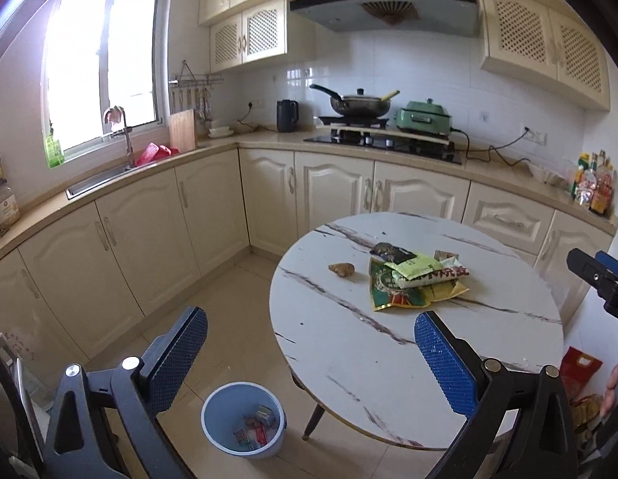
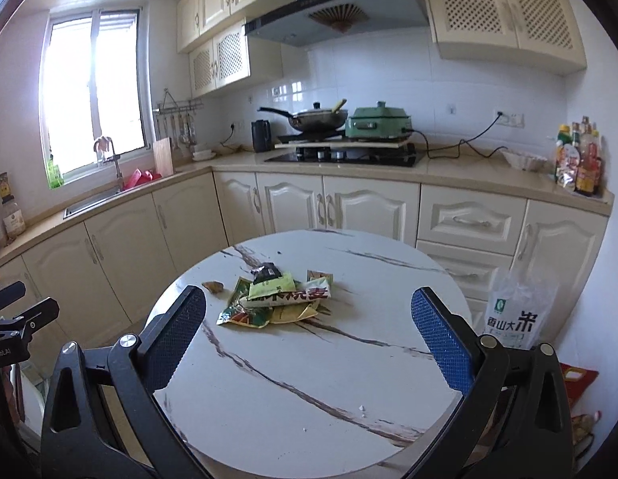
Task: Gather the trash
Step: 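Withdraw both tools from the bin back toward the table, then grasp the ginger root with the left tool while the right tool grasps the black snack bag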
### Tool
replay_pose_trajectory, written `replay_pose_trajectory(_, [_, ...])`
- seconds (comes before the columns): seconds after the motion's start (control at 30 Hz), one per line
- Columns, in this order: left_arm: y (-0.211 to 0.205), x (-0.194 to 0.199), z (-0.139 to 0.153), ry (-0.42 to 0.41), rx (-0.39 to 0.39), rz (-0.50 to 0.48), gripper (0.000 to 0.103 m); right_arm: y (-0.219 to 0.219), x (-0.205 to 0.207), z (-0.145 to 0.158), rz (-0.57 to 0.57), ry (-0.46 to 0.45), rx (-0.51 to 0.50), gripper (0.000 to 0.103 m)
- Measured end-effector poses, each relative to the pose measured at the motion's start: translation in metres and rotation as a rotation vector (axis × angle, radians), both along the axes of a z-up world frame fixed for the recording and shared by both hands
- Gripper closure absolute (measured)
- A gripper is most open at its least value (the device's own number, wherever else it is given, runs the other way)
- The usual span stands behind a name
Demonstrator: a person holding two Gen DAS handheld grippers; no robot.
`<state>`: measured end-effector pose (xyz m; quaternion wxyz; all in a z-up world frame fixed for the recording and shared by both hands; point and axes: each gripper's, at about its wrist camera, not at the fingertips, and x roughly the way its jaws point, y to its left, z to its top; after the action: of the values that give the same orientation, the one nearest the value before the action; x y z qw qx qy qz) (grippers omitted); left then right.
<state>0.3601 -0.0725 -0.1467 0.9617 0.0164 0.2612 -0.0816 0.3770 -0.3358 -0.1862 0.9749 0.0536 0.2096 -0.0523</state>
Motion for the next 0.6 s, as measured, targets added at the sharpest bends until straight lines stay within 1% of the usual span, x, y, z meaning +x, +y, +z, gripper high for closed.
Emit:
replay_pose_trajectory(0.17, [-0.013,0.081,-0.006,0.089,0.014,-0.029,0.001,-0.011,0.069,-0.025,0.025,0.101,-0.04,0.0])
replay_pose_trajectory(0.23, [-0.014,0.114,-0.007,0.106,0.028,-0.025,0.001,-0.011,0.101,-0.032,0.049,0.154,-0.055,0.0])
replay_pose_trajectory(0.33, [-0.013,0.162,-0.011,0.127,0.032,-0.025,0.001,0.0,0.149,-0.041,0.128,0.206,-0.072,0.0])
replay_pose_trajectory(0.4, [-0.013,0.196,-0.015,0.157,0.024,-0.045,0.001,0.005,0.188,-0.051,0.189,0.272,-0.064,0.0])
replay_pose_trajectory(0.47, [-0.011,0.224,-0.022,0.185,0.023,-0.068,0.001,0.013,0.222,-0.062,0.225,0.326,-0.066,0.0])
replay_pose_trajectory(0.53, [-0.011,0.257,-0.029,0.207,0.044,-0.067,0.001,0.019,0.254,-0.074,0.232,0.382,-0.077,0.001])
replay_pose_trajectory(0.6, [-0.011,0.283,-0.034,0.229,0.055,-0.082,0.001,0.022,0.279,-0.085,0.268,0.419,-0.055,0.002])
